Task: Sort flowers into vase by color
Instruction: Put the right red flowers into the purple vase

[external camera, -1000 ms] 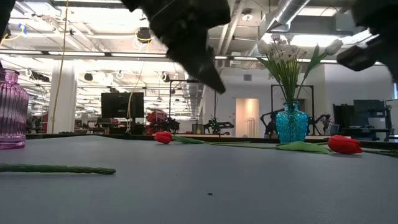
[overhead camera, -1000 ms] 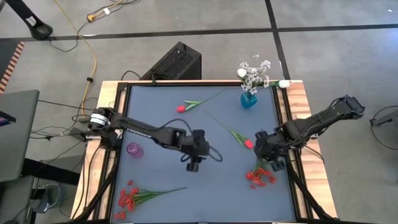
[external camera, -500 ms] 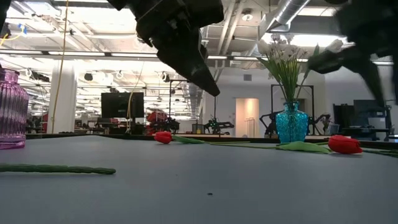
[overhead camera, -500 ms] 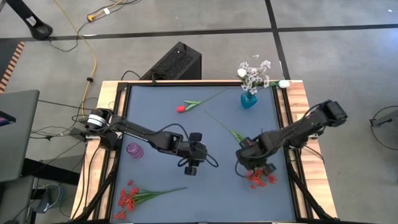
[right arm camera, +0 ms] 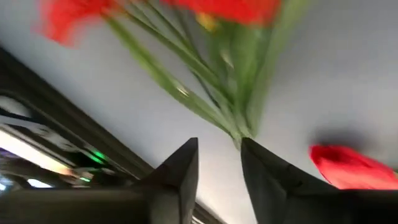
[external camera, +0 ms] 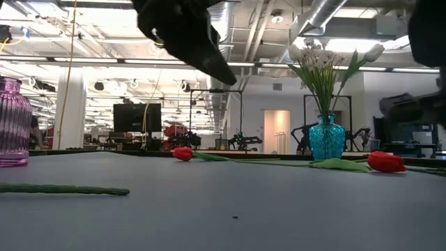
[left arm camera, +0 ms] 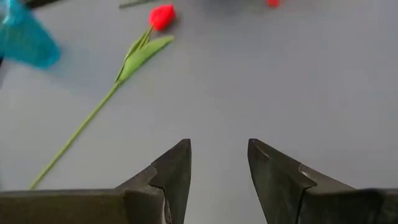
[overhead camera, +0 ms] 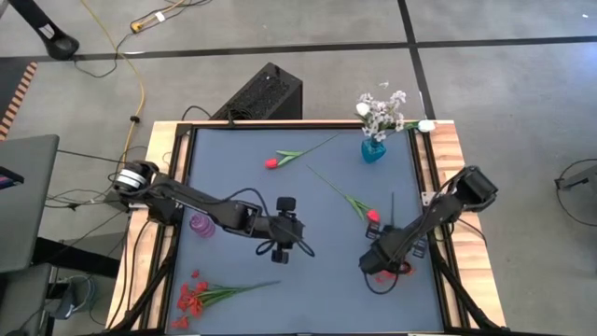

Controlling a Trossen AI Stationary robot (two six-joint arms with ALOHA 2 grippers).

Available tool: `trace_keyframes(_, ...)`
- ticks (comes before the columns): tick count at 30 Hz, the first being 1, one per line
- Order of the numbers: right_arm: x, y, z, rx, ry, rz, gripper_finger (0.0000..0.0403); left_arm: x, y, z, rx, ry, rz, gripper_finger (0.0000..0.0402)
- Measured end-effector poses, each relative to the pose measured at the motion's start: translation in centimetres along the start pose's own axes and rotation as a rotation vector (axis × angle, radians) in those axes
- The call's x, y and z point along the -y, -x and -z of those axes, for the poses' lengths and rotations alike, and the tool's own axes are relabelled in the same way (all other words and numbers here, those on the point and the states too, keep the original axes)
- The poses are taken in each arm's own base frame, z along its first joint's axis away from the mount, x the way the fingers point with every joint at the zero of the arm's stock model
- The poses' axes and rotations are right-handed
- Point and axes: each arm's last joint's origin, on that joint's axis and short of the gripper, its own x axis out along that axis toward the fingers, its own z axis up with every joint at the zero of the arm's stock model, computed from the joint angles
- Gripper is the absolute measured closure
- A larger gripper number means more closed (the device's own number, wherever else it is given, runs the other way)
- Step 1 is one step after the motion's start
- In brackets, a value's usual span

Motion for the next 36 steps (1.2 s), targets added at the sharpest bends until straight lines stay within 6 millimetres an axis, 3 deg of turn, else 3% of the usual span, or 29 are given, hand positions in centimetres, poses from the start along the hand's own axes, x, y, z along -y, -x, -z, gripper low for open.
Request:
trace_keyframes(8, 0.4, -0.7, 0.0, 0.002, -0.028, 0.051, 0.0195, -1.3, 1.1, 1.1, 0.074, 0.097, 0.009, 0.0253)
trace_keyframes(14, 0.7, -3.0, 0.1, 0.046, -0.063, 0.068, 0.0194, -1.4, 1.5, 0.6, 0.122, 0.068, 0.009, 0.0253)
trace_keyframes(18, 0.4, -3.2, -0.1, 0.040, -0.046, 0.085, 0.0230, -1.2, 1.5, 0.8, 0.112, 0.067, 0.038, 0.0253)
trace_keyframes(26, 0.0, -1.7, -0.7, 0.106, -0.047, 0.117, 0.0382, -1.2, 3.5, 0.5, 0.108, 0.057, 0.024, 0.0253)
trace_keyframes(32, 0.9, -0.2, -0.8, 0.272, -0.182, 0.164, 0.0376, -2.4, 6.6, 0.2, 0.116, 0.082, -0.114, 0.0253)
trace_keyframes(36, 1.1, 2.1, 0.9, 0.500, -0.245, 0.178, 0.0386, -3.3, 8.1, -0.1, 0.146, 0.056, -0.125, 0.0253)
